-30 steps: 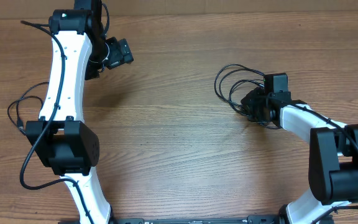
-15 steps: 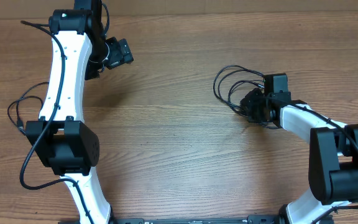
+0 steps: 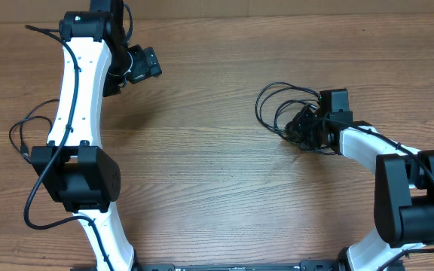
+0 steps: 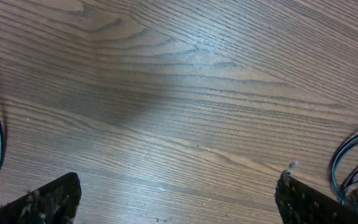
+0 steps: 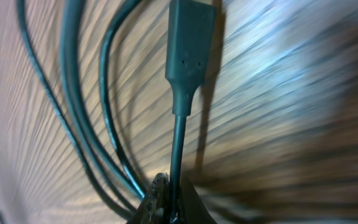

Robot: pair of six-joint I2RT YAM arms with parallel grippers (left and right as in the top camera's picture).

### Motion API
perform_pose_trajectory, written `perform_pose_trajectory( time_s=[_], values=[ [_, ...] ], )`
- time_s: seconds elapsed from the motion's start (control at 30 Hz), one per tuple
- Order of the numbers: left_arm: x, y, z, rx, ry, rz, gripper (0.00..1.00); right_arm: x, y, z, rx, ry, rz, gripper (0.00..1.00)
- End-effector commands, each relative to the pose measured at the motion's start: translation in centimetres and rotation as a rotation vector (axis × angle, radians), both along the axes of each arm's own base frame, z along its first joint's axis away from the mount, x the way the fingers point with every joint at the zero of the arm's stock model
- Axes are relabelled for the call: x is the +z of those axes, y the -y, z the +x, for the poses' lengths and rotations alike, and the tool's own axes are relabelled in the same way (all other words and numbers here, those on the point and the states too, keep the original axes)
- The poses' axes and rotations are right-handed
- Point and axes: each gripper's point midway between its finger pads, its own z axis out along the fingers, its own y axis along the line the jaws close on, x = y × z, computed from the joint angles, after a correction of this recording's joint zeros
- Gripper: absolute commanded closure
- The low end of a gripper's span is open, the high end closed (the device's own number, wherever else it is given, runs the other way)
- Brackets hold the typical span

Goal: Untangle cables

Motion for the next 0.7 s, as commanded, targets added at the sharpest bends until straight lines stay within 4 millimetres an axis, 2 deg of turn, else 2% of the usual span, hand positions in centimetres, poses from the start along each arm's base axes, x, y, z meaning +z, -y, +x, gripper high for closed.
perform_pose_trajectory(
  time_s=[0.0, 0.2, 0.33, 0.53, 0.67],
  values=[
    [-0.3, 0.1, 0.1, 0.006, -0.008, -0.008, 0.0, 1.3, -2.0, -0.7, 0.139, 0.042, 0.102, 0.96],
    [-0.3, 0.1, 0.1, 0.005, -0.008, -0.008, 0.0, 7.0, -3.9, -0.9, 0.273, 0.195, 0.215, 0.96],
    [-0.3, 0.1, 0.1, 0.006, -0.008, -0.008, 0.01, 10.9, -4.5, -1.2, 0.306, 0.284, 0.245, 0.96],
    [-0.3, 0.1, 0.1, 0.006, -0.008, -0.008, 0.01, 14.5, -4.5, -1.9, 0.318, 0.361, 0.242, 0.96],
    [-0.3, 0.1, 0.1, 0.005, -0.007, -0.008, 0.0, 15.3, -4.6, -2.1, 0.324, 0.382, 0.246, 0.96]
  ],
)
